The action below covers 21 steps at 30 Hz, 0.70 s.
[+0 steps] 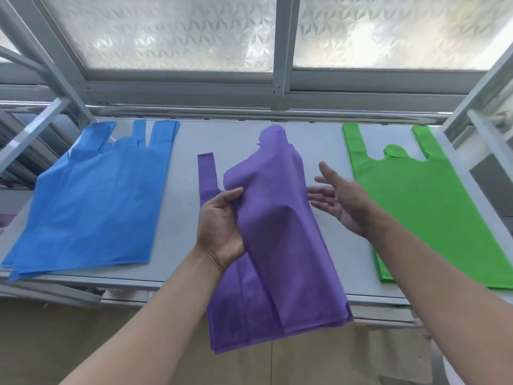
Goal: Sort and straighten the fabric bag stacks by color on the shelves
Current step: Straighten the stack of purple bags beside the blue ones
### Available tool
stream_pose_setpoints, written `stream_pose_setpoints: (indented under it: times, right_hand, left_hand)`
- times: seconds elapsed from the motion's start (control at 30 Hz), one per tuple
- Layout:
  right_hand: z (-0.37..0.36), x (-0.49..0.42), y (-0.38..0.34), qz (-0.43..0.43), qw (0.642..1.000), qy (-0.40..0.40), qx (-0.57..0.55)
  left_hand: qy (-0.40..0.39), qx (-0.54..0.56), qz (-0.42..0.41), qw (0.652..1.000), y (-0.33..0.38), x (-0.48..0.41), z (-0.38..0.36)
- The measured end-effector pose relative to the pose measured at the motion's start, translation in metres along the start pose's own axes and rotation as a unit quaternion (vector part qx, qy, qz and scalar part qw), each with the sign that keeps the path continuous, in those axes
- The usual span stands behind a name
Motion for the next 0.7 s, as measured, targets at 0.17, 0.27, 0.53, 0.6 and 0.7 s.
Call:
stream_pose_setpoints:
  times: [0.17,0.27,0.53,0.6,0.7]
  right_hand:
    - [-0.025,0.028,0.016,-0.165,0.968,-0.162,-0.093]
    - [-0.043,0.046,0.023,-0.195,0.934,-0.223,-0.199]
    - [-0.029,0.053,-0.015,-0.082,0.966,-0.161,-0.187]
    - [-0.02,0.047,-0.019,-0.042,0.982,-0.151,-0.108]
    - [-0.02,0.043,-0.025,-0.013,0.984,-0.161,-0.075]
  left_hand:
    - [-0.053,0.001,-0.003,0.999,0.004,0.002,-0.036]
    - [-0.048,0.003,-0.014,0.999,0.012,0.006,-0.044]
    - [0.038,-0.135,-0.03,0.99,0.04,0.038,0.002]
    - [0.068,-0.194,-0.041,0.978,0.048,0.042,0.013]
    - [0.083,-0.242,-0.099,0.962,0.06,0.037,0.013]
Point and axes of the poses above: each hand's wrist, its own x-axis away from the middle knuckle, its own z-axis out of the back of the hand, y = z × x, the point moved 7 cm from there along -x, towards the middle knuckle, and after that the axes turned 10 degrees about z, right-handed, at the moved point
